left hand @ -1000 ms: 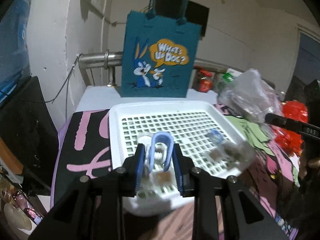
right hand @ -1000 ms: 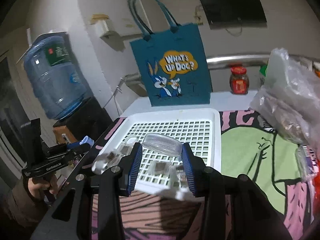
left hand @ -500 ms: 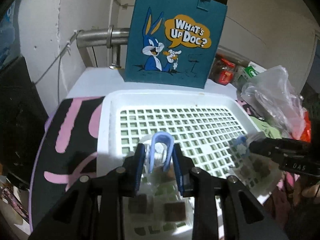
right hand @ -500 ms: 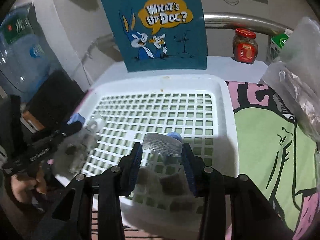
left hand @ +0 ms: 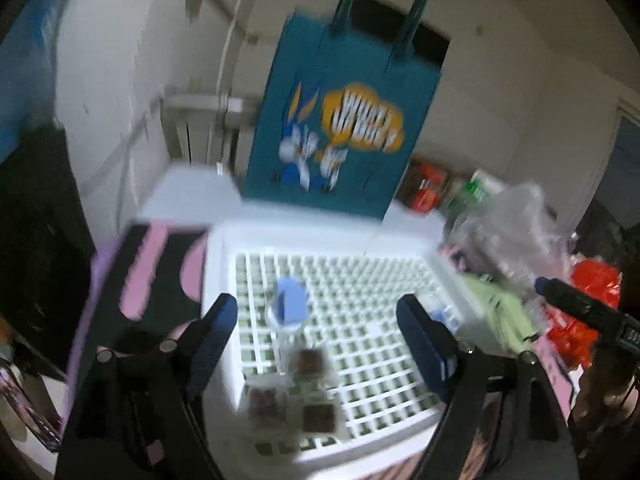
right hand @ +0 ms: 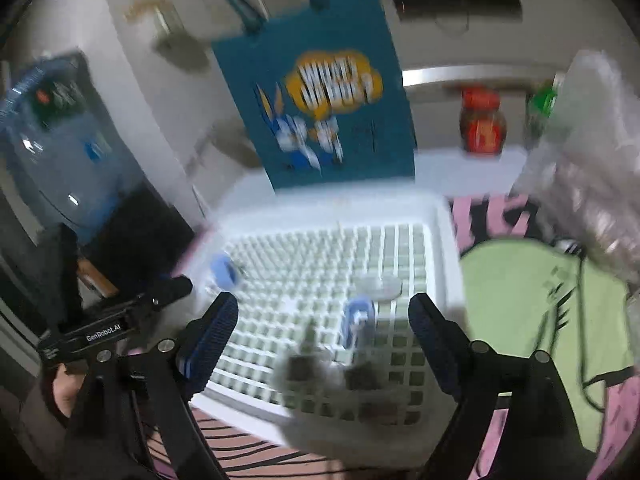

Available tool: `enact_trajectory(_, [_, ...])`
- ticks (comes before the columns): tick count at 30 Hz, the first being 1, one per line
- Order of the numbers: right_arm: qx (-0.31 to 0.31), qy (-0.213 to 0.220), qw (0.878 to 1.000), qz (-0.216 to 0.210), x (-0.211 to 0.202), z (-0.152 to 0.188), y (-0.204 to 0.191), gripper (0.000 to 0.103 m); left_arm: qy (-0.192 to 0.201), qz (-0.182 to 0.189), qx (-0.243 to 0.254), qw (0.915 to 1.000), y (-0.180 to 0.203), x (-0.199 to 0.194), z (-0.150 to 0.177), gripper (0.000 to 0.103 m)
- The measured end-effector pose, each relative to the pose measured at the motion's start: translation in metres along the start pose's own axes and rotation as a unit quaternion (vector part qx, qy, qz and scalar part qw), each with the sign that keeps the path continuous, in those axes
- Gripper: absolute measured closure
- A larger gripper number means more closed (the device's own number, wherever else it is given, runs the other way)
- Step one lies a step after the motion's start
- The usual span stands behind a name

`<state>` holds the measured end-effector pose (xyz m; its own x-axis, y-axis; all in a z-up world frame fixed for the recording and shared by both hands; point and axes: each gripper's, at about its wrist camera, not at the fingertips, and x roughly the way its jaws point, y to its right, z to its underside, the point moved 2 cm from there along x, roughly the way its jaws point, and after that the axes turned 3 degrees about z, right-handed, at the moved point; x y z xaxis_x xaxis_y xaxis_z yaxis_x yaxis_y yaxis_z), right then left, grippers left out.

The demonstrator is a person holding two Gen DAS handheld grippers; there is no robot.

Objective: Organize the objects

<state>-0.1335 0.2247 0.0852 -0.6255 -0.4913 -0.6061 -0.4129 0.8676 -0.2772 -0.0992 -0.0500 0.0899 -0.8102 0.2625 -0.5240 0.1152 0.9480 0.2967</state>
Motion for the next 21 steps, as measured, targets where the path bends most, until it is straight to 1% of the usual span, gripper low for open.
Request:
enact_trajectory(2, [-0.009,0.047,0.999,0.003,-0.037,-0.005,-0.009,0.008,0.043,0.012,0.018,0.9988,0.01,-0.035,-0.006,0.016])
enact_trajectory(4, [-0.029,0.094,0.995,0.002,-0.074,-0.005,-0.02,0.001,0.068,0.01,0.035,0.997,0.018,-0.057,-0.006,0.014])
enact_trajectory(6, [-0.051,0.13,0.99,0.007,-0.103,0.001,-0.031,0.0,0.087,0.003,0.06,0.9944,0.028,-0.08,0.001,0.006])
enact_trajectory(8, [-0.073,0.161,0.984,0.009,-0.129,0.012,-0.042,0.0,0.095,-0.004,0.068,0.9931,0.033,-0.09,0.009,0.004])
enact_trajectory(10, [-0.081,0.17,0.982,0.0,-0.142,0.024,-0.051,0.0,0.097,-0.001,0.065,0.9932,0.033,-0.098,0.021,0.004])
enact_trajectory(12, [-0.088,0.176,0.981,-0.008,-0.15,0.037,-0.058,0.0,0.082,0.0,0.058,0.9949,0.032,-0.097,0.038,0.004])
enact_trajectory(15, [-0.102,0.172,0.98,0.004,-0.145,0.06,-0.065,0.0,0.034,-0.008,0.055,0.9979,0.032,-0.082,0.068,0.004])
enact_trajectory(17, [-0.11,0.15,0.982,0.015,-0.13,0.074,-0.066,0.0,0.012,-0.015,0.06,0.998,0.035,-0.074,0.083,0.004])
enact_trajectory(19, [-0.109,0.104,0.988,0.024,-0.106,0.088,-0.063,0.0,-0.007,-0.022,0.067,0.9975,0.038,-0.066,0.096,0.004])
enact_trajectory(21, [-0.105,0.059,0.992,0.039,-0.084,0.097,-0.058,0.0,-0.037,-0.034,0.072,0.9961,0.04,-0.054,0.109,0.004])
